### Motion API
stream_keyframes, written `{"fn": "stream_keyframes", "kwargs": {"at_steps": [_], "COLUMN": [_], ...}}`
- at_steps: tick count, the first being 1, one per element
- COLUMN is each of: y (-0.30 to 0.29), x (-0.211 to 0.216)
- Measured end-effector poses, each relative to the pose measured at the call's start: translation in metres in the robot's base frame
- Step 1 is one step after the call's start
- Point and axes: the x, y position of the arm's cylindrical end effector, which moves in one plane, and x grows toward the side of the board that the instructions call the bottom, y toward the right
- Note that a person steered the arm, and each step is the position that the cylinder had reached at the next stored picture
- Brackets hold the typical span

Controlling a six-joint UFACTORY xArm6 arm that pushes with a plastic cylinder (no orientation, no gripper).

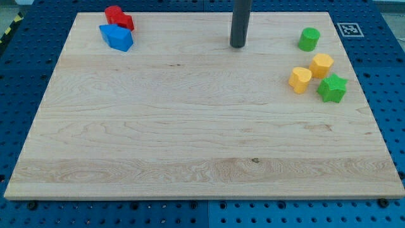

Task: Place the green circle left to the yellow hexagon

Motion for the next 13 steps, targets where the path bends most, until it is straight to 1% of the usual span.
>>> {"fn": "stream_keyframes", "kwargs": {"at_steps": [1,2,3,4,5,8,9,10,11,13], "y": [0.019,0.064,0.076,0.076,0.095,0.17,0.169,0.15,0.148,0.148], "x": [-0.02,-0.02,-0.02,-0.026,-0.035,-0.026,-0.012,-0.005,0.0,0.022]}}
